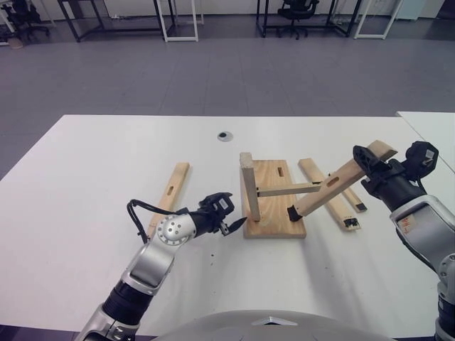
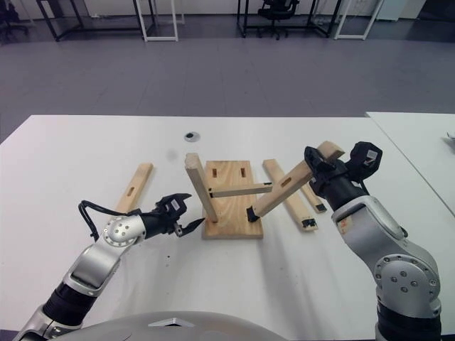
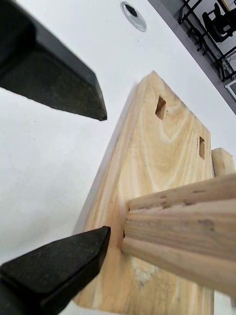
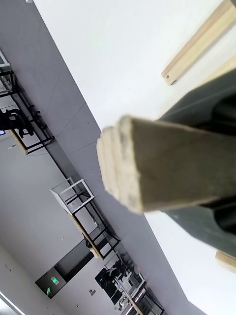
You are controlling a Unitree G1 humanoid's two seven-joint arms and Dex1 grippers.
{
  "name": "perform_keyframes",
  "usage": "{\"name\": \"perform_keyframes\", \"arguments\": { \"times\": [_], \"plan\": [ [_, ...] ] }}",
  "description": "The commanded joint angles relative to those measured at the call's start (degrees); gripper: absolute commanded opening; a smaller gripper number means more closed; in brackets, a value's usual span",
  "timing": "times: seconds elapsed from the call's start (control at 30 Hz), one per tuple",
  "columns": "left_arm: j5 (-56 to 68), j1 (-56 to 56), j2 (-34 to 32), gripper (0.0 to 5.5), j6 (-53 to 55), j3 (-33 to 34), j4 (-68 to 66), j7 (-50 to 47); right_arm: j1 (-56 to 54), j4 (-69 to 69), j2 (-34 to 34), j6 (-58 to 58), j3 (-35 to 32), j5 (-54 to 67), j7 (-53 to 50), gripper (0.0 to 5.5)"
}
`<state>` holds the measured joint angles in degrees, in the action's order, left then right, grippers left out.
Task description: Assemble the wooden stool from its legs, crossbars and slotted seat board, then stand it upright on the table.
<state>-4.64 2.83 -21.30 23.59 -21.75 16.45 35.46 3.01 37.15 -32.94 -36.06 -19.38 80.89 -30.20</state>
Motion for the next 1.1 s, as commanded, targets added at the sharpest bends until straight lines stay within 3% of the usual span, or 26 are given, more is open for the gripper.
{"name": "perform_keyframes", "arguments": {
  "times": [0.03,0.2,0.33,0.67,0.9,1.1],
  "plan": [
    [0.01,0.87,0.32,3.96,0.91,-0.13,0.19,-0.55,5.31,3.57,1.51,-0.61,4.92,-8.31,2.09,1.01],
    [1.49,-0.37,0.97,3.96,3.03,0.38,3.00,-0.32,13.14,7.87,6.53,2.67,9.47,-20.12,2.88,1.01],
    [3.91,-2.73,-0.16,3.96,8.00,1.39,8.77,0.23,13.63,6.39,12.92,4.87,10.68,-20.54,1.66,1.01],
    [7.28,-2.57,-4.35,3.96,12.69,2.30,12.47,2.27,6.59,7.02,9.72,-6.04,24.73,-37.81,1.84,1.01],
    [7.29,-0.64,-2.62,3.96,12.15,1.21,11.53,0.49,-4.61,5.94,11.38,-17.83,16.97,-24.85,-4.89,1.01],
    [6.22,0.17,0.12,3.96,11.25,-0.71,9.99,-2.34,-9.67,3.54,7.25,-26.59,13.98,-12.97,-6.72,1.01]
  ]
}}
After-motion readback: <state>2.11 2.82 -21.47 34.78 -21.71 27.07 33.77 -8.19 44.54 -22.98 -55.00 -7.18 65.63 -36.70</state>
